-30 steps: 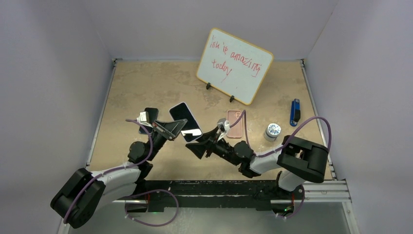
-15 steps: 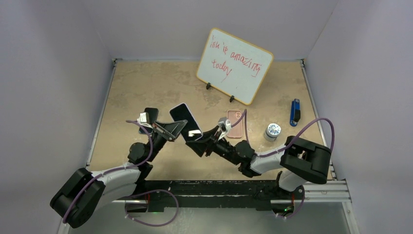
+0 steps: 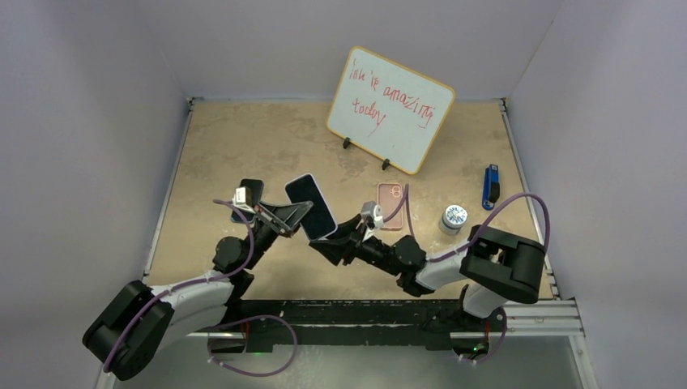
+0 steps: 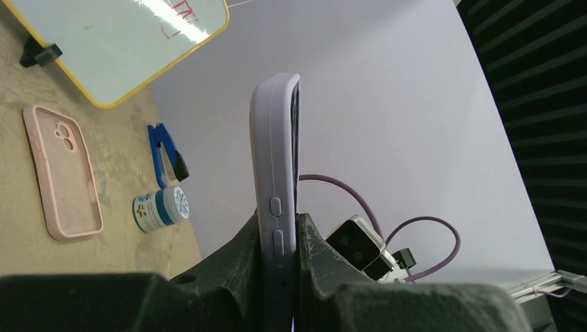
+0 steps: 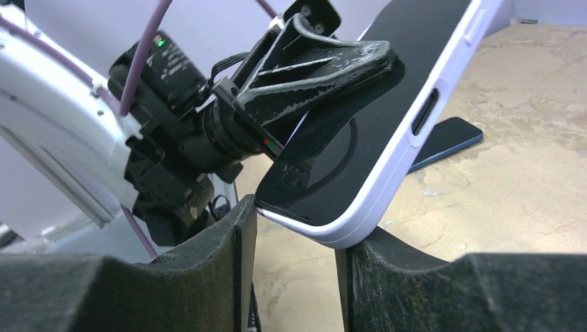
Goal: Take the phone out of the phone case
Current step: Remove the phone case from the phone.
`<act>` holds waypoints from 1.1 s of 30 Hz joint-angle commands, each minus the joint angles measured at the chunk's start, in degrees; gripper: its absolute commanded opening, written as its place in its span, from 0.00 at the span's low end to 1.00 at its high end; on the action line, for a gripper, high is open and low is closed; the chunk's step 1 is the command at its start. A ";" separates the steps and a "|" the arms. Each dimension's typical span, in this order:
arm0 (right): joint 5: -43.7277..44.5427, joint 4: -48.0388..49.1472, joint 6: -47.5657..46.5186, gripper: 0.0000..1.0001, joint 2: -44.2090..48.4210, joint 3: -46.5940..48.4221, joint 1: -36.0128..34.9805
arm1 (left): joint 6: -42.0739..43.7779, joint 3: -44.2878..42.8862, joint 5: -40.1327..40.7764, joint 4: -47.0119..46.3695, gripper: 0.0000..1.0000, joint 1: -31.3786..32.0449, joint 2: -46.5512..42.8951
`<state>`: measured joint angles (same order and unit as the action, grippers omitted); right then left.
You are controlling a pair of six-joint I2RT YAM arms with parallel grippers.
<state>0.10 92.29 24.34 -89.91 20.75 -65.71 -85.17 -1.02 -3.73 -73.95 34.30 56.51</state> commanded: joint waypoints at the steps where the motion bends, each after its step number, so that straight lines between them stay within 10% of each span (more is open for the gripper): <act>1: -1.81 14.62 -11.93 0.13 -1.54 -2.76 0.08 | -4.65 -0.57 -3.72 -3.78 0.00 0.73 -0.77; 11: -1.81 14.55 -7.51 0.01 0.49 -5.67 5.10 | -5.65 -1.60 -8.26 -5.87 0.00 0.70 -0.71; 25: -11.75 14.24 -0.72 0.52 10.28 -8.01 5.00 | -0.69 -2.13 -7.62 -6.49 0.00 0.61 0.45; 33: -12.40 8.64 -0.09 0.58 18.09 -8.58 5.09 | 0.62 -3.09 -9.63 -7.26 0.00 0.66 1.64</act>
<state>-11.38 87.79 23.66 -75.57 12.56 -60.64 -85.91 -1.48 -12.21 -73.65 34.70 58.30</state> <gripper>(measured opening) 0.581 0.166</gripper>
